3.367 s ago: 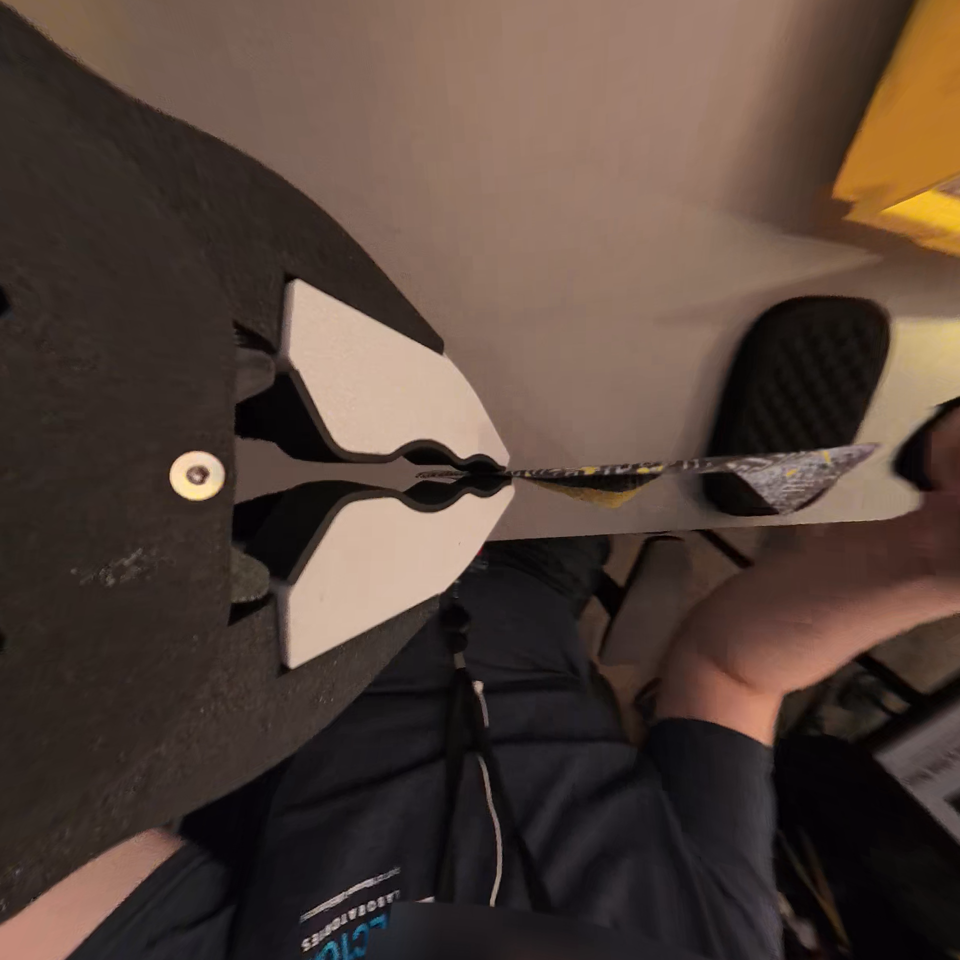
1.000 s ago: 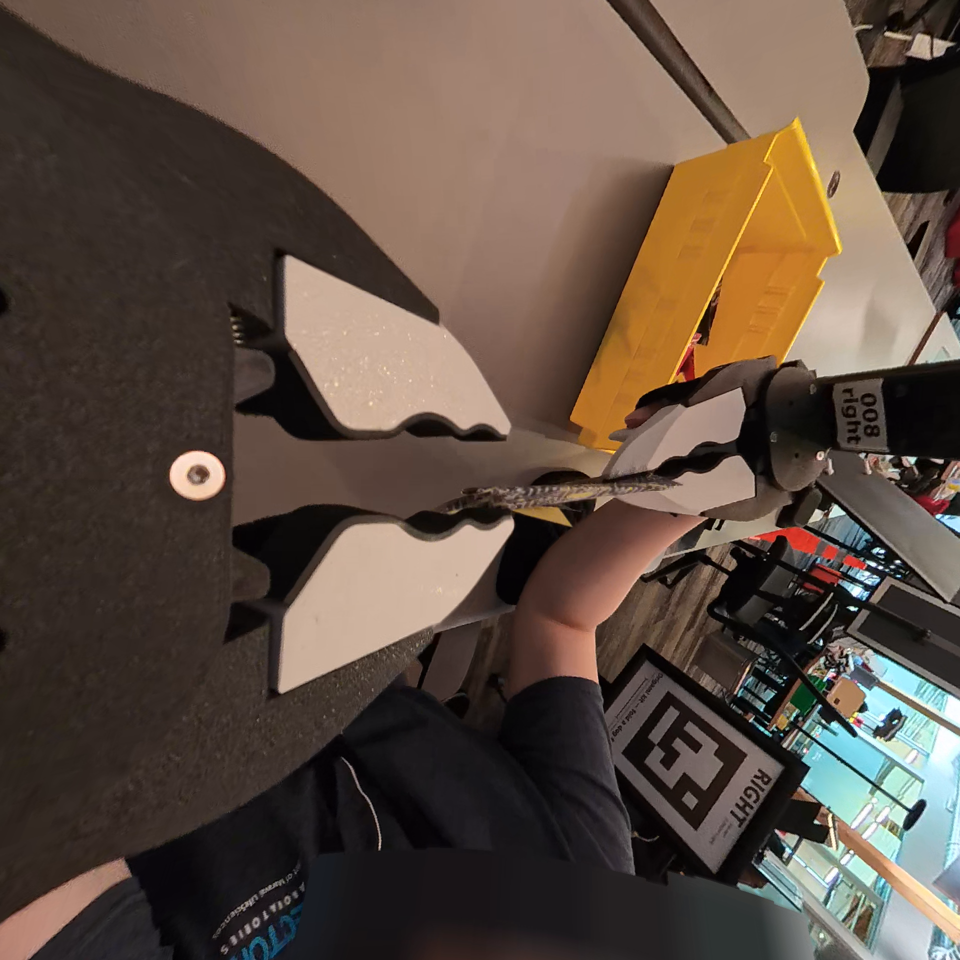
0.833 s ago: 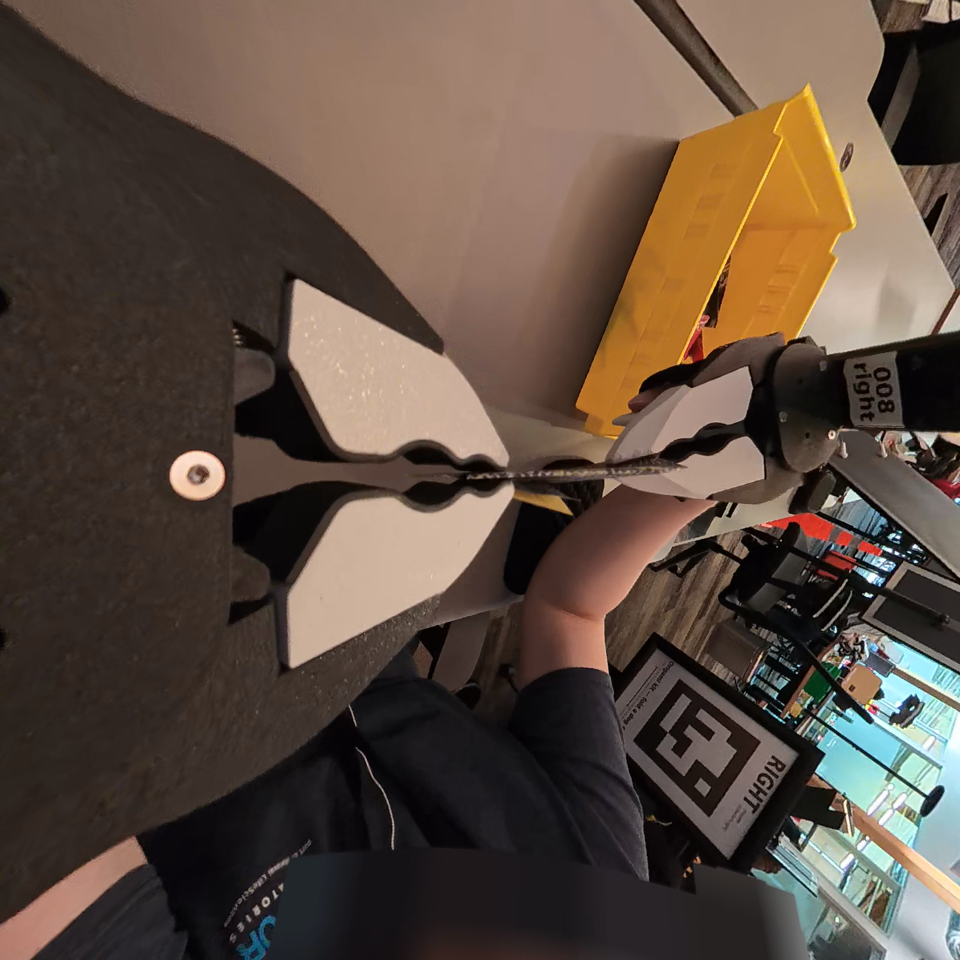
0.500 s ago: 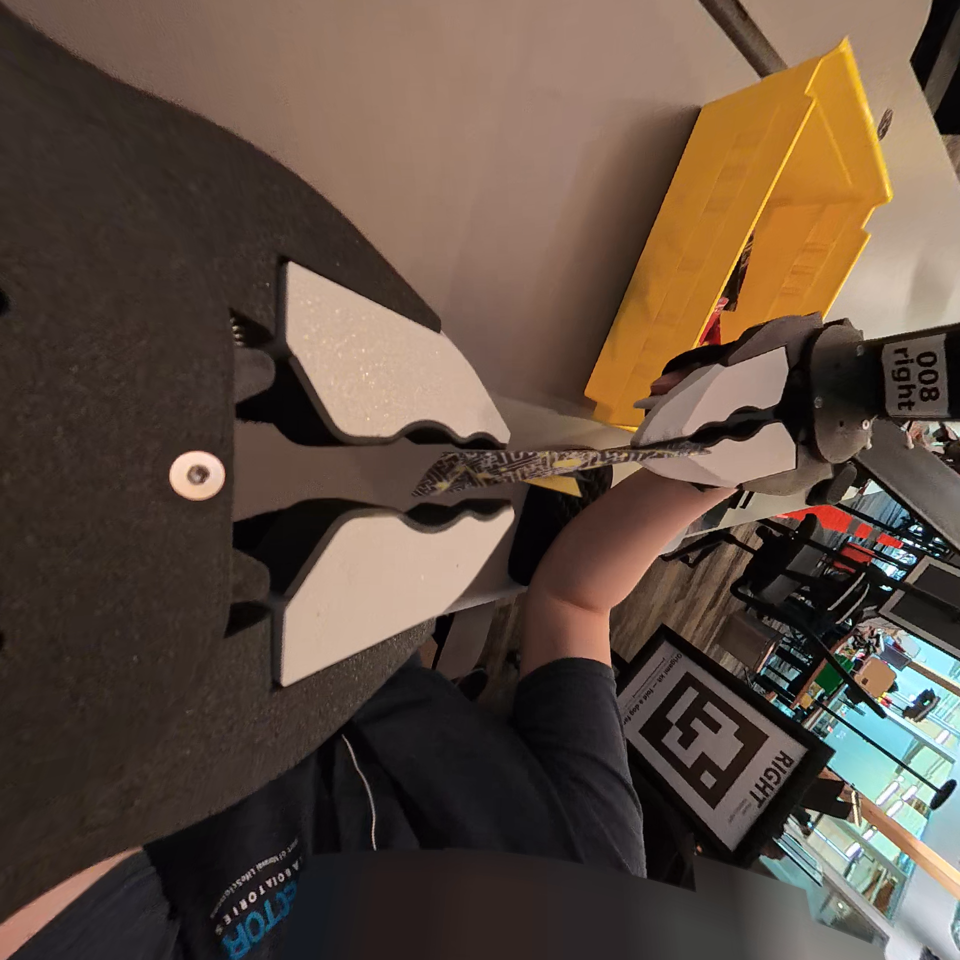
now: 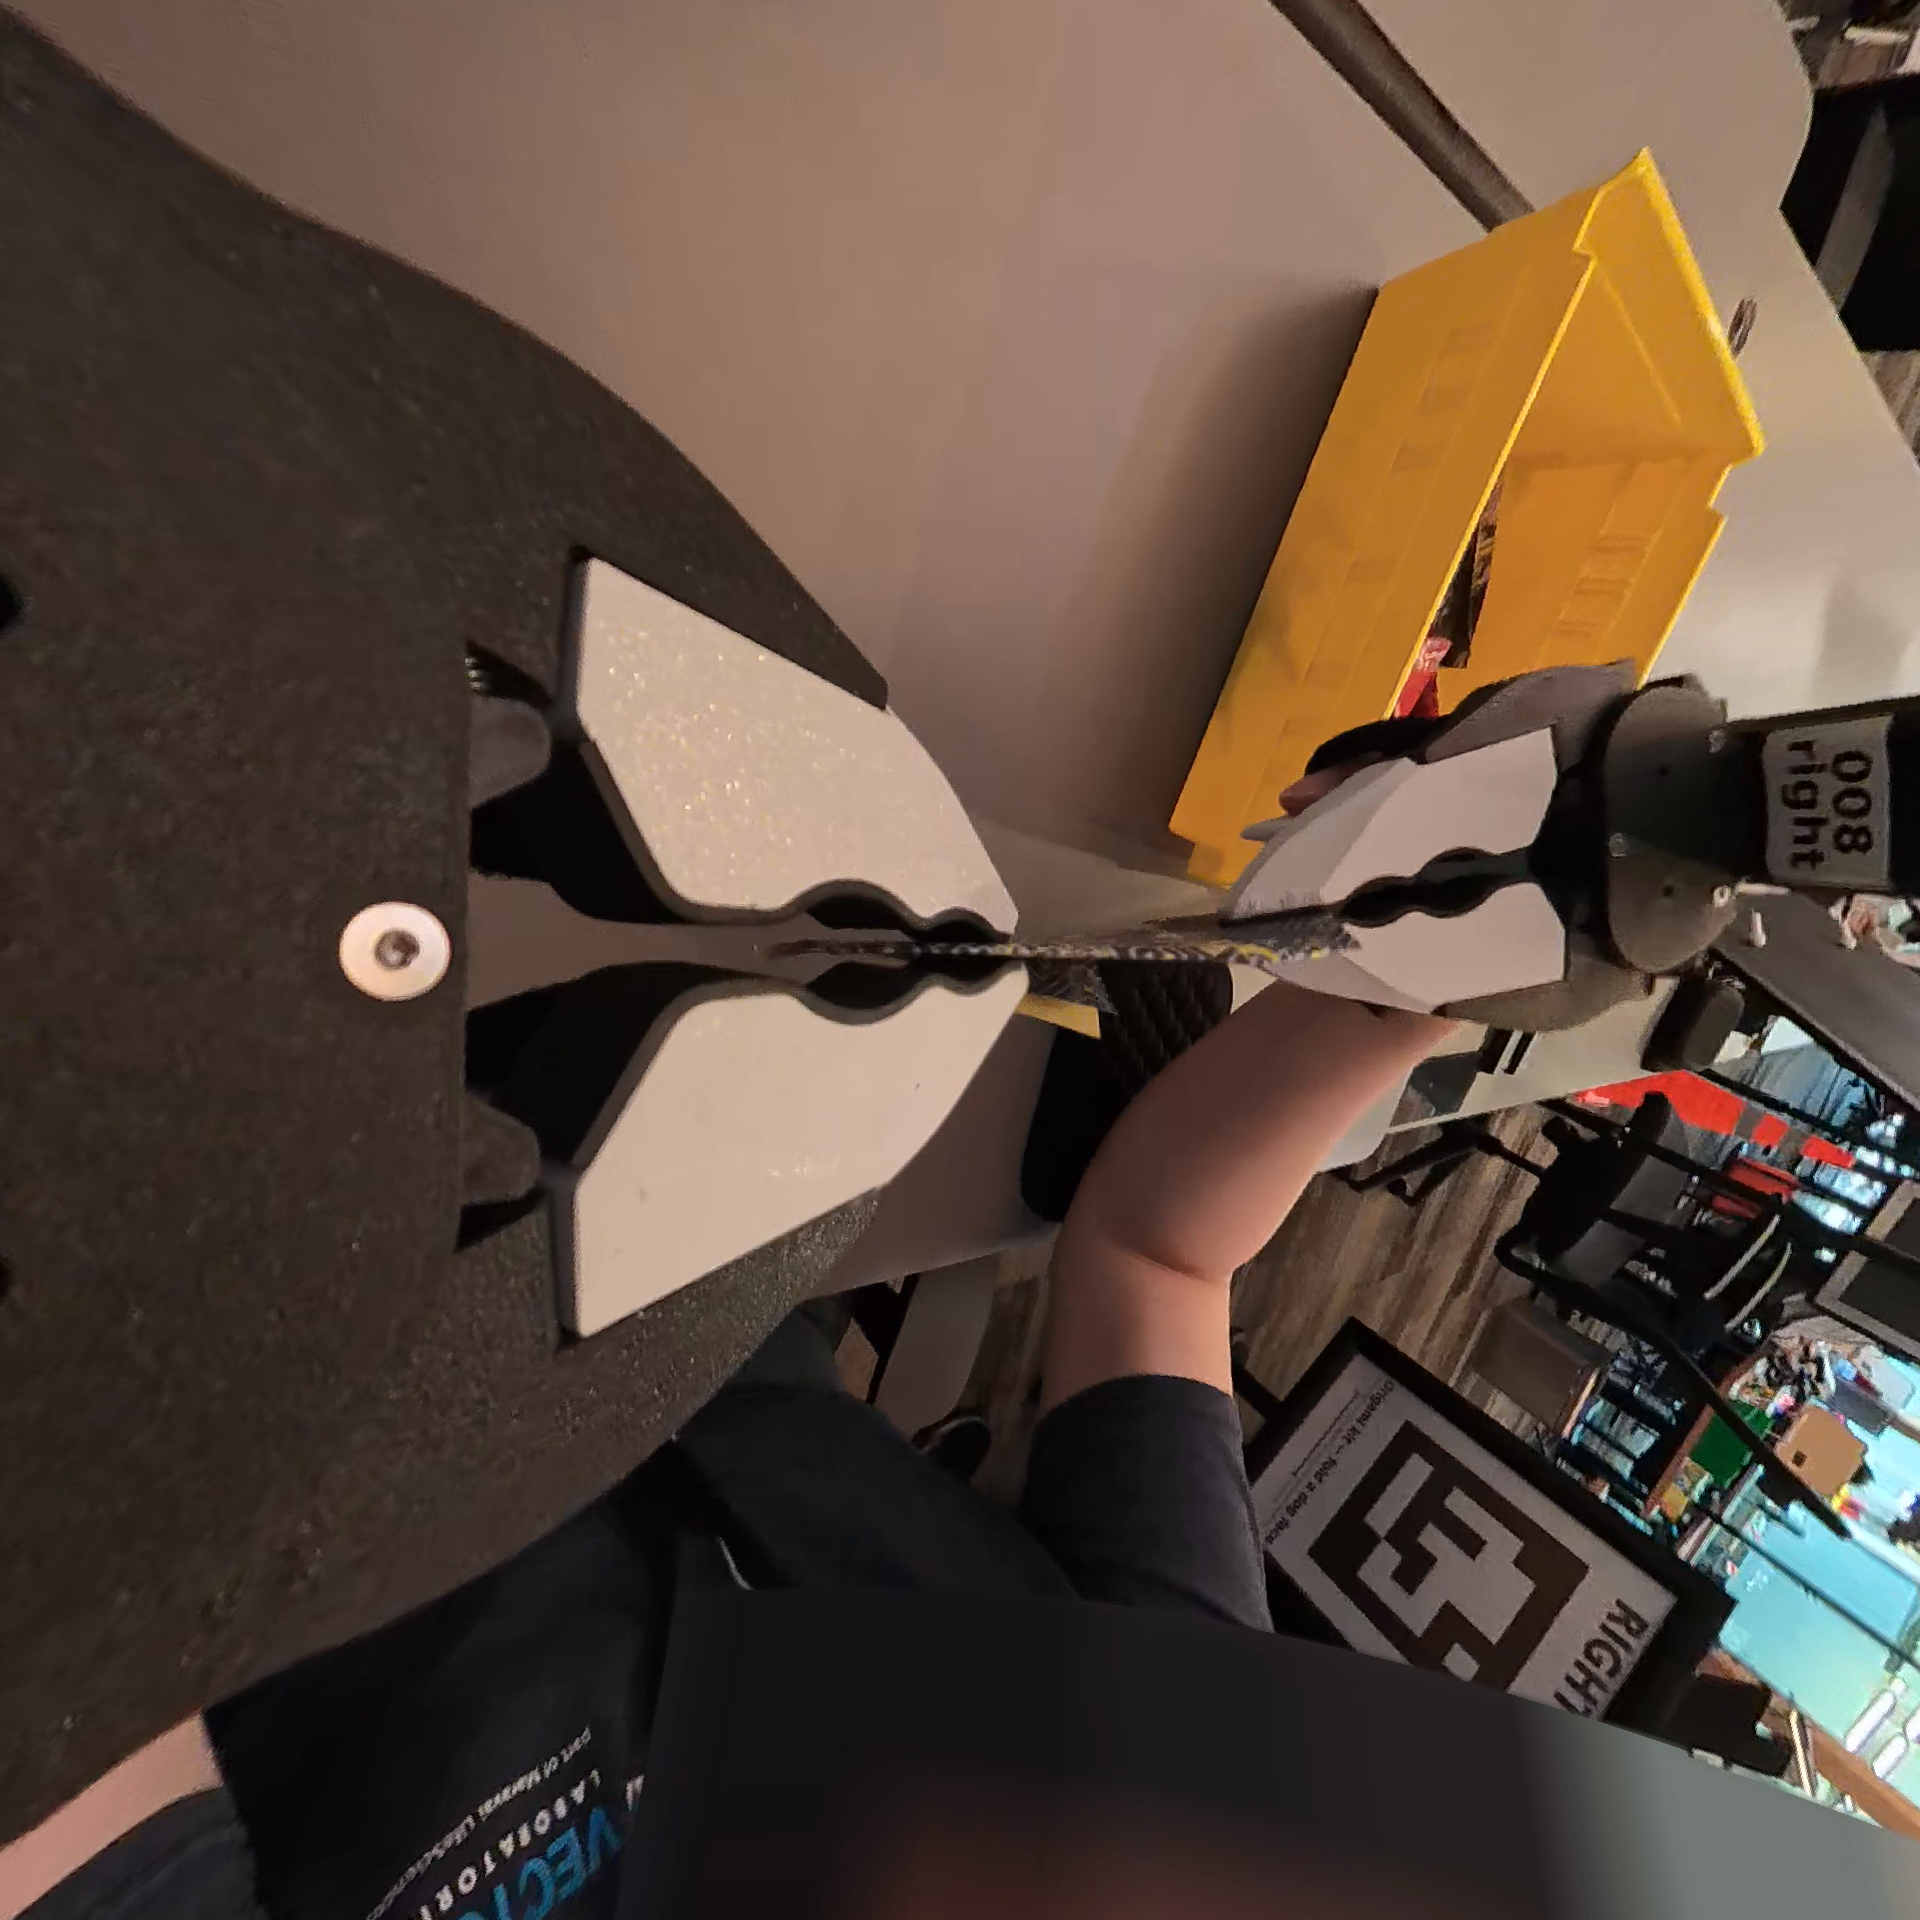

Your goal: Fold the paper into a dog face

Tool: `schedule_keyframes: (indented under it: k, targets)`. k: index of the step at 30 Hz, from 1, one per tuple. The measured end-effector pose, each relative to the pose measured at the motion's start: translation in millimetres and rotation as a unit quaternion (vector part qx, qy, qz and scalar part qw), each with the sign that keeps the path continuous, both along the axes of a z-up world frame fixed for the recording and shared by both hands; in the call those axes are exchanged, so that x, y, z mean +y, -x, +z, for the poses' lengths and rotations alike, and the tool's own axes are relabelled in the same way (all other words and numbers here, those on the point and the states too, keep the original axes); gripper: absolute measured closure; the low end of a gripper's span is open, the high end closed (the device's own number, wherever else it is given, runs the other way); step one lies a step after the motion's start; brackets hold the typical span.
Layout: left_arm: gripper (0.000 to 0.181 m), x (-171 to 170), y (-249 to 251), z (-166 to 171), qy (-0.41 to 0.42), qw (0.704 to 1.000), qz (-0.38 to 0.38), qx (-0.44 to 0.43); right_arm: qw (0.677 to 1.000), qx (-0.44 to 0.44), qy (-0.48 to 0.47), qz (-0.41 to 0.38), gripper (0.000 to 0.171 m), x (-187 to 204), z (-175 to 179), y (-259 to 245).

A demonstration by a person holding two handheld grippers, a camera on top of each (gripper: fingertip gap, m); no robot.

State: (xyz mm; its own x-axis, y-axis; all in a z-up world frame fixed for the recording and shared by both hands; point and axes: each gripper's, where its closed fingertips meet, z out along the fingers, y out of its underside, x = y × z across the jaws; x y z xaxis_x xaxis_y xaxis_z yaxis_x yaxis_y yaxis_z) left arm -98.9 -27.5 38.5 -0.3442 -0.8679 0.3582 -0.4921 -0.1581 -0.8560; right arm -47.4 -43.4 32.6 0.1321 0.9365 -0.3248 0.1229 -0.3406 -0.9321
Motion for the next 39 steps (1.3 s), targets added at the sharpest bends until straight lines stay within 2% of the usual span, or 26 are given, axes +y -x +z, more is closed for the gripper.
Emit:
schedule_keyframes:
  k: [3,9,17,22,33,39]
  targets:
    - [0.181,5,-2,2,-0.030,0.999,0.023,-0.004,1.000,0.010,-0.001,0.004,0.170,-2,4,2]
    - [0.181,-2,-1,11,-0.057,0.998,0.024,-0.022,1.000,0.022,-0.002,0.003,0.170,-3,9,0]
    - [0.172,-5,1,11,-0.040,0.999,0.012,-0.018,0.999,0.027,-0.012,-0.013,0.170,-1,16,-7]
    - [0.181,-8,0,11,-0.007,1.000,0.000,-0.015,0.999,0.046,-0.015,-0.013,0.170,-4,24,-9]
    - [0.181,-6,2,14,-0.031,0.999,0.013,-0.018,0.998,0.059,-0.006,-0.004,0.168,-5,24,-7]
    - [0.181,-5,3,15,-0.024,0.999,0.015,-0.019,0.998,0.066,-0.008,-0.015,0.156,0,24,-6]
